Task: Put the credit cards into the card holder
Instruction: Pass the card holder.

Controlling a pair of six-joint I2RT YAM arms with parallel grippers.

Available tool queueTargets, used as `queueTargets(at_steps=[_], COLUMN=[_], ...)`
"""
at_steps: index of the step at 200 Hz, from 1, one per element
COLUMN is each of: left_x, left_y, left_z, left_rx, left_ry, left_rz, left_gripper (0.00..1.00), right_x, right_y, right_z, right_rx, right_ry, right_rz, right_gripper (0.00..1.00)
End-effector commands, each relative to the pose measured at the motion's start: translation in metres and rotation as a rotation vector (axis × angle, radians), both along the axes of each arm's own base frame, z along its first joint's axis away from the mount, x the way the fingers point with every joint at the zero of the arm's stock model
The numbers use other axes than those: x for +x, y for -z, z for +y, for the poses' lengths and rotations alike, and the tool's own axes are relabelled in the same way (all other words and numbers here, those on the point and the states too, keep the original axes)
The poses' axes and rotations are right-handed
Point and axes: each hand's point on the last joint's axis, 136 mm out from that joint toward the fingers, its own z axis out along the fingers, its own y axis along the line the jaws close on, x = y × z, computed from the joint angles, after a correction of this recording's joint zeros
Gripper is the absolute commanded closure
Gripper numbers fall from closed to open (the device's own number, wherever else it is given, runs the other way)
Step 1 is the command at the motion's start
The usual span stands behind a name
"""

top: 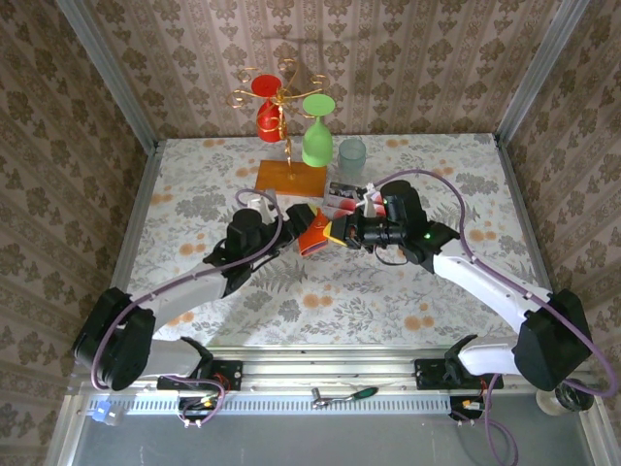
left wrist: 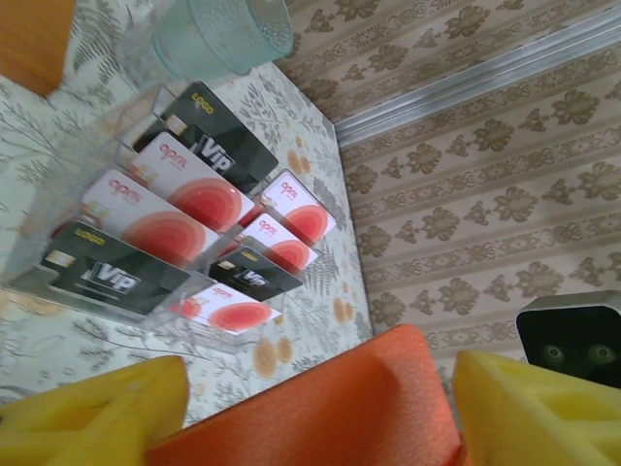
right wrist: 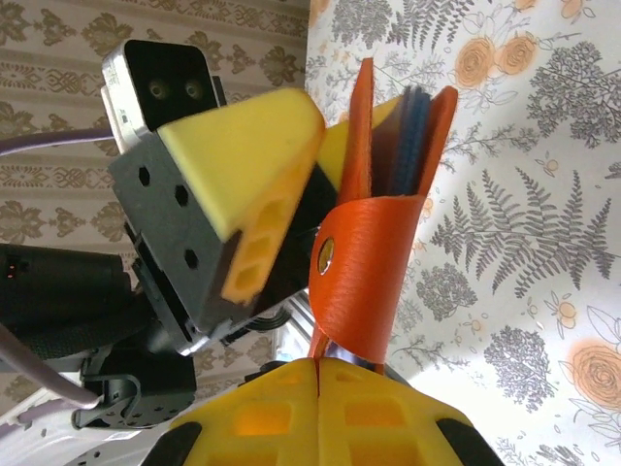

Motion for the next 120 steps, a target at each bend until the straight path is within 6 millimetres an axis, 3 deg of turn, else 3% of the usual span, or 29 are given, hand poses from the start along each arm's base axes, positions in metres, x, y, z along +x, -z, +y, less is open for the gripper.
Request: queueTargets(at_steps=[1,59,120], left_x=[-0.005,-0.005,-0.002], left_y=[-0.030,-0.029,-0.021], left_z=[0.001,0.008,0.004], left_rx=[-0.072,-0.067,-0.061], left_ry=[0.005,-0.019,-0.009], left_rz=[-0.077,-0.085,-0.072], left_gripper=[0.36,0.47,0.72], right_x=[0.009,0.010,0.011], right_y=[0.011,0.021,0.025], right_z=[-0.006,-0.012,-0.013], right_rx=[-0.014,-0.029,-0.029], right_ry=[0.050,0.070,0.072], right_rz=[0.004,0.021,0.026], right_gripper=[1.00,1.00,1.00])
